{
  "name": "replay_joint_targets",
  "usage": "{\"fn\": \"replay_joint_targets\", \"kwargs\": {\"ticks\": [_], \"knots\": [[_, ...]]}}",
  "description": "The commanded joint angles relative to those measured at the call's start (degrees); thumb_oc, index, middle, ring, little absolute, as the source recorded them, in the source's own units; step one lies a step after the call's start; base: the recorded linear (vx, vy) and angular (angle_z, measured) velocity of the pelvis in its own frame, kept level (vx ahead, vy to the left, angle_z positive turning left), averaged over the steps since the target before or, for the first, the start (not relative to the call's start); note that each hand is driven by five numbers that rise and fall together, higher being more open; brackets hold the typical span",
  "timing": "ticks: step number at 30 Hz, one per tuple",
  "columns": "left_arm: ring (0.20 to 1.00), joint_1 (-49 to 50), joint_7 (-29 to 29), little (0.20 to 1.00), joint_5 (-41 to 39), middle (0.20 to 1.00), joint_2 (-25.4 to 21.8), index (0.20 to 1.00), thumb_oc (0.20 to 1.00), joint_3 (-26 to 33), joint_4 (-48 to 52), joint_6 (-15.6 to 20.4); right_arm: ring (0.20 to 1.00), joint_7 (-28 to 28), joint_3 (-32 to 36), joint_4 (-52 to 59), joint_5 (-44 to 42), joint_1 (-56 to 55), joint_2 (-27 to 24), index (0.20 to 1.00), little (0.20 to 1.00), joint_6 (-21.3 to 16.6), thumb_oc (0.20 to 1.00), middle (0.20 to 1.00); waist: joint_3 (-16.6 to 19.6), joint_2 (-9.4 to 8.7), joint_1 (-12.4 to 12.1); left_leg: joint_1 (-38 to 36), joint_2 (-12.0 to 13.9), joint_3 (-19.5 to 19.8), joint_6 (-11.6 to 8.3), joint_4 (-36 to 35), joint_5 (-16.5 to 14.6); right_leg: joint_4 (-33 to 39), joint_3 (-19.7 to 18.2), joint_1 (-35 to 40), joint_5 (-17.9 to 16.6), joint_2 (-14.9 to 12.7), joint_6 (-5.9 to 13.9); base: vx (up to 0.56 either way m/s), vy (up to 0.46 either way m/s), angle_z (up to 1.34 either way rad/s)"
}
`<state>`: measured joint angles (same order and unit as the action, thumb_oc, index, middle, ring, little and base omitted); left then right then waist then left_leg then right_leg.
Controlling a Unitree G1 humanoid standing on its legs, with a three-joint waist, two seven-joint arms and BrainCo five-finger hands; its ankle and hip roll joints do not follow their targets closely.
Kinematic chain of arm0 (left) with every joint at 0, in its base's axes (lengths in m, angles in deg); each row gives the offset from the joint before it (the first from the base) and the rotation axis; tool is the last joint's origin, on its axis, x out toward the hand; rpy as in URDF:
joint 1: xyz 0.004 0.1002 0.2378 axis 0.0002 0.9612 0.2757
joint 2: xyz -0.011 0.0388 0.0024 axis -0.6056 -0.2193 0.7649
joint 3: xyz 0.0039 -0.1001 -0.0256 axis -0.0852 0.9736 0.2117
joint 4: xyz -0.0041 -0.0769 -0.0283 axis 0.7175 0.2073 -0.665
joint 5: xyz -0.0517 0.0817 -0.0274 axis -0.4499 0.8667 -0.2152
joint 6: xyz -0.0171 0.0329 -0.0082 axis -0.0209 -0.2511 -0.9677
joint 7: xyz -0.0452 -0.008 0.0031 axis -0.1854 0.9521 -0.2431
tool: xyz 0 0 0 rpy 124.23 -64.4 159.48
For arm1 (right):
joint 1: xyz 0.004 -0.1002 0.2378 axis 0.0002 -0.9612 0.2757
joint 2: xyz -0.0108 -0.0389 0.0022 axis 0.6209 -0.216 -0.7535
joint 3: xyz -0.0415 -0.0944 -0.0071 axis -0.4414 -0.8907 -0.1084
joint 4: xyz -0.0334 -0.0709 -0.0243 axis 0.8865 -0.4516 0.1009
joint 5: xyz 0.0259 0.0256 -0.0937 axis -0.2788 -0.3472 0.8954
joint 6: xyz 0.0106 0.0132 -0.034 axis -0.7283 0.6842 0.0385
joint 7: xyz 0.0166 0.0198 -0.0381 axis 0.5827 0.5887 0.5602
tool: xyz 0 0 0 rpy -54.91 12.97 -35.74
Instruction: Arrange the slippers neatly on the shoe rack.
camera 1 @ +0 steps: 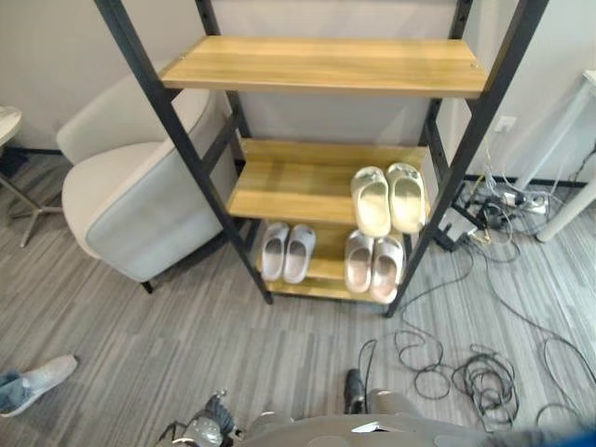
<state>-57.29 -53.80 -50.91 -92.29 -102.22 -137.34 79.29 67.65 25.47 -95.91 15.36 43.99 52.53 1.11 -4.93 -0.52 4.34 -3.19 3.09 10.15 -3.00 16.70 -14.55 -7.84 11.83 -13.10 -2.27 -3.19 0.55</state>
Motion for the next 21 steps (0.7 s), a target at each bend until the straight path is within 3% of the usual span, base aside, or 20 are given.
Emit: {"fn": "replay_joint_targets", "kwargs": {"ticks": [1,2,4,5,7,8,10,11,12,13,15,21], "knots": [[1.000,0.0,-2.5,1.000,0.3,1.000,3.6,1.000,1.000,0.0,3.5,3.1,1.000,-1.3,3.6,0.6,-2.4,1.4,-0.4,1.000,1.000,0.2,1.000,1.000,0.1,-1.11,2.0,-1.4,-4.6,-1.5,0.27,-2.6,-1.4,0.7,-8.1,-1.1,-4.5,-10.8,9.04,-0.27,0.286,-0.02],[1.000,-0.4,-2.8,1.000,0.8,1.000,3.2,1.000,1.000,0.3,3.3,3.3,1.000,-1.8,4.4,0.3,-2.3,2.0,-0.5,1.000,1.000,0.1,1.000,1.000,-0.6,-0.89,2.2,-1.1,-6.1,-2.7,1.06,-3.3,-2.0,3.6,-8.0,-1.3,-5.6,-12.8,9.50,-0.37,0.362,-0.06],[1.000,-0.8,-2.9,1.000,0.4,1.000,2.5,1.000,1.000,1.1,3.0,3.4,1.000,-2.0,5.0,0.2,-2.7,2.9,-0.2,1.000,1.000,-0.1,1.000,1.000,-1.9,-0.28,2.1,-0.4,-6.2,-4.2,1.48,-3.5,-0.8,3.5,-6.1,-2.4,-5.8,-14.0,9.64,-0.42,0.303,-0.32],[1.000,-1.0,-3.2,1.000,-0.4,1.000,2.0,1.000,1.000,1.9,2.9,3.3,1.000,-2.3,5.0,-0.3,-2.6,3.4,-0.1,1.000,1.000,-0.3,1.000,1.000,-2.8,0.73,1.6,0.7,-6.0,-5.6,1.96,-3.9,0.7,1.3,-3.8,-2.2,-3.4,-13.4,8.86,-0.45,0.288,-0.88],[1.000,-0.9,-3.3,1.000,-0.4,1.000,1.6,1.000,1.000,2.2,2.7,3.2,1.000,-2.1,4.9,-0.3,-2.5,3.5,0.1,1.000,1.000,-0.4,1.000,1.000,-2.7,0.68,1.3,1.4,-6.6,-6.3,2.45,-4.8,2.1,-1.1,-3.5,-1.8,-2.4,-12.9,8.46,-0.31,0.211,-0.86],[1.000,-0.6,-4.0,1.000,-0.7,1.000,1.3,1.000,1.000,2.9,2.3,3.0,1.000,-2.1,4.9,-1.0,-2.1,3.5,0.2,1.000,1.000,-0.6,1.000,1.000,-2.0,1.06,0.2,2.4,-6.9,-7.6,3.42,-6.1,4.1,-7.2,-3.0,0.1,0.7,-10.4,7.71,-0.26,0.167,-0.47],[1.000,-0.4,-4.1,1.000,-0.9,1.000,1.1,1.000,1.000,3.2,2.2,2.8,1.000,-2.0,4.8,-0.9,-2.1,3.4,0.2,1.000,1.000,-0.6,1.000,1.000,-1.5,1.02,-0.2,2.9,-6.9,-8.0,3.72,-6.6,4.8,-9.0,-2.8,0.6,1.7,-9.7,7.51,-0.21,0.122,-0.60],[1.000,0.0,-4.6,1.000,-1.3,1.000,0.8,1.000,1.000,3.8,2.3,2.8,1.000,-2.0,4.6,-1.5,-2.1,3.4,0.4,1.000,1.000,-0.8,1.000,1.000,-0.3,1.07,-1.6,3.8,-6.7,-9.6,4.37,-7.2,5.9,-12.3,-2.1,3.8,5.4,-7.4,7.21,-0.11,0.047,-0.62],[1.000,0.0,-4.6,1.000,-1.3,1.000,0.8,1.000,1.000,3.8,2.3,2.8,1.000,-2.0,4.7,-1.5,-2.1,3.4,0.5,1.000,1.000,-0.8,1.000,1.000,-0.2,1.05,-1.6,4.0,-6.7,-9.6,4.38,-7.3,6.0,-12.2,-2.1,3.7,5.3,-7.4,7.21,-0.22,0.068,-0.67],[1.000,0.3,-4.9,1.000,-1.8,1.000,0.6,1.000,1.000,4.0,2.2,2.6,1.000,-1.6,4.3,-1.8,-2.3,3.6,0.6,1.000,1.000,-0.9,1.000,1.000,0.9,0.80,-2.6,5.3,-6.6,-10.8,4.71,-7.2,7.0,-14.1,-3.1,7.0,8.5,-4.6,7.09,-0.16,0.018,-0.54],[1.000,0.3,-5.1,1.000,-2.1,1.000,0.5,1.000,1.000,3.9,2.3,2.4,1.000,-1.5,3.7,-2.2,-2.4,3.8,1.1,1.000,1.000,-0.7,1.000,1.000,2.1,0.16,-3.7,7.0,-6.8,-11.6,4.86,-6.9,7.6,-13.5,-4.6,9.0,9.8,-2.0,7.31,-0.15,-0.007,-0.34],[1.000,0.6,-5.4,1.000,-2.0,1.000,0.9,1.000,1.000,3.9,1.9,2.3,1.000,-2.3,2.2,-2.3,-1.0,3.9,1.4,1.000,1.000,-0.6,1.000,1.000,3.3,-0.87,-5.3,8.6,-6.4,-13.2,4.27,-6.0,8.0,-5.4,-3.6,11.9,10.8,-1.8,5.98,-0.08,-0.097,-0.24]]}}
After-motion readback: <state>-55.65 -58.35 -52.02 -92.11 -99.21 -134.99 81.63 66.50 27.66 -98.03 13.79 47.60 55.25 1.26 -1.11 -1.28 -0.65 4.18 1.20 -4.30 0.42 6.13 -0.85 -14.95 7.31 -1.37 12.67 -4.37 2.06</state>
